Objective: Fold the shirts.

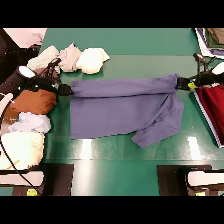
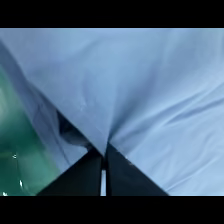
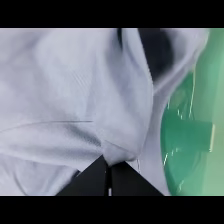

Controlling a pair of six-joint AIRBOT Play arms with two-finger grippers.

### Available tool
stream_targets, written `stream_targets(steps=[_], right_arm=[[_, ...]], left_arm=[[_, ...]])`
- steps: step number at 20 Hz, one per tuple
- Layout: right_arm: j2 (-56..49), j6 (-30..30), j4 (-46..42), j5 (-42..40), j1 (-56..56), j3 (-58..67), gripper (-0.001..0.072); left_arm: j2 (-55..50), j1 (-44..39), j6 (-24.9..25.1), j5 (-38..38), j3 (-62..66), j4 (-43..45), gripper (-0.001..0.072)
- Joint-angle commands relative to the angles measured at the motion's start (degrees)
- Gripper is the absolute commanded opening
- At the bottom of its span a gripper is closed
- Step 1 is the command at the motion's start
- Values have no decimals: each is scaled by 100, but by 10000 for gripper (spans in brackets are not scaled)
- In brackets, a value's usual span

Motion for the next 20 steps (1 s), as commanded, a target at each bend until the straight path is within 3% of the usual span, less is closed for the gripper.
stream_targets(steps=[1, 3, 5, 8, 11, 15, 20], right_arm=[[142, 190, 4, 28, -11, -291, 42], [142, 192, 44, 415, -11, -101, 410], [144, 186, 42, 1128, -92, 247, 412], [516, 131, 46, 2044, -404, 271, 411], [1235, 118, 315, 2201, -774, -428, 411], [1902, -144, 1167, 2184, -1198, -1274, 412], [2157, -210, 1408, 2192, -1351, -1620, 411]], left_arm=[[4, -28, -483, 66, -208, 247, 42], [42, -26, -761, 7, -203, 326, 613], [160, 81, -1029, -306, -90, 424, 603], [737, 540, -1051, -992, -201, 468, 603], [1482, 811, -1071, -1556, -1021, 498, 603], [2240, 791, -1399, -1532, -2411, 448, 604], [2409, 791, -1305, -1423, -3421, 192, 604]])
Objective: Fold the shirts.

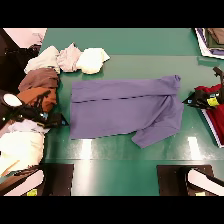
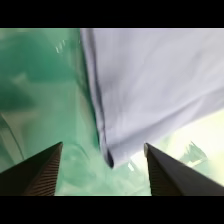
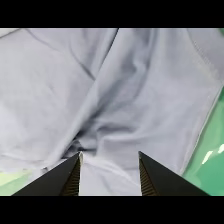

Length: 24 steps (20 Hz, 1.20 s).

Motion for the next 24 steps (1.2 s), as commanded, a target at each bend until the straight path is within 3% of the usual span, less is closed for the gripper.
stream_targets(steps=[1, 6, 10, 11, 12, 13, 18, 20, 22, 24], right_arm=[[177, -61, 358, 44, -96, -197, 412], [175, -61, 577, 57, -96, -197, 412], [177, -61, 557, 188, -98, -197, 411], [177, -61, 514, 210, -98, -197, 411], [177, -61, 468, 254, -103, -197, 411], [181, -59, 308, 332, -103, -199, 411], [802, 197, -999, 396, -181, -1318, 414], [1073, 195, -968, 216, -400, -2004, 664], [1123, 195, -890, -37, -549, -2509, 647], [1119, 184, -595, -431, -540, -2905, 540]], left_arm=[[144, 4, 195, 146, -654, -348, 604], [144, -835, 162, 492, -824, -369, 603], [144, -1139, -229, 785, -824, -385, 600], [144, -1139, -273, 774, -824, -378, 435], [144, -1139, -271, 774, -822, -391, 134], [144, -1139, -271, 774, -817, -424, 32], [144, -1139, -264, 710, -212, -385, 23], [144, -1139, -262, 708, 92, -391, 24], [144, -1139, -262, 728, 273, -407, 24], [144, -1139, -262, 728, 326, -407, 24]])
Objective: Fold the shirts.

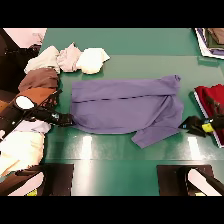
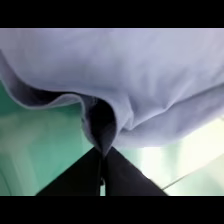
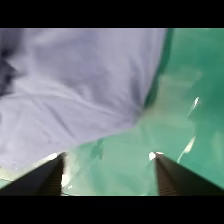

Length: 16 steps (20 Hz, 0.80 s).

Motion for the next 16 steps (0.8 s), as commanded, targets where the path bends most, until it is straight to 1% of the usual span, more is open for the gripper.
stream_targets(steps=[1, 4, 5, 6, 7, 9, 12, 16], right_arm=[[107, 13, 280, -693, -50, -765, 523], [105, 11, 522, -1266, 286, -901, 495], [107, 13, 522, -1390, 400, -898, 463], [107, 13, 522, -1471, 525, -898, 401], [107, 13, 522, -1504, 616, -898, 317], [136, 9, 507, -1351, 723, -892, 11], [686, 20, 372, -691, 719, -802, 14], [2004, 498, -433, 809, 719, -181, 13]], left_arm=[[4, -4, -4, 9, 190, -2, 24], [4, -4, -2, 17, 190, 2, 24], [4, -4, -2, 20, 190, 4, 24], [4, -4, -2, 20, 190, 4, 24], [4, -4, -2, 11, 190, 4, 24], [4, -4, 37, -52, 192, 17, 24], [260, 197, 94, -485, 424, 313, 22], [1169, 710, 90, -1412, 708, 927, 23]])
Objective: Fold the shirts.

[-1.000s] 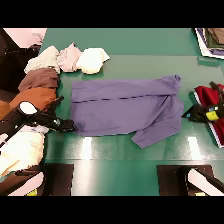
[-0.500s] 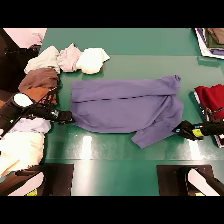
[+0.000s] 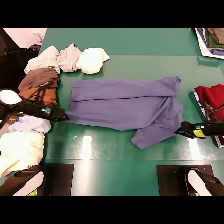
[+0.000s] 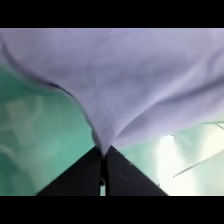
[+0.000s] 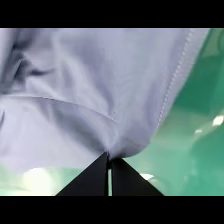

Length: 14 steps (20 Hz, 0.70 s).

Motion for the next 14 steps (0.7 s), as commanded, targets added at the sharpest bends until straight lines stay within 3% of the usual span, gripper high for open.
stream_targets(steps=[1, 4, 7, 14], right_arm=[[1080, 417, -514, 1217, 24, 459, 14], [1832, 728, -422, 1300, 24, 778, 13], [1845, 756, -164, 992, 31, 1145, 14], [-601, 264, -94, 293, 42, 2629, 14]], left_arm=[[682, 267, 20, -918, 140, 490, 23], [826, 249, -83, -1377, 142, 87, 23], [822, 249, -166, -896, 179, -44, 23], [-109, 249, -186, 664, 396, -76, 24]])
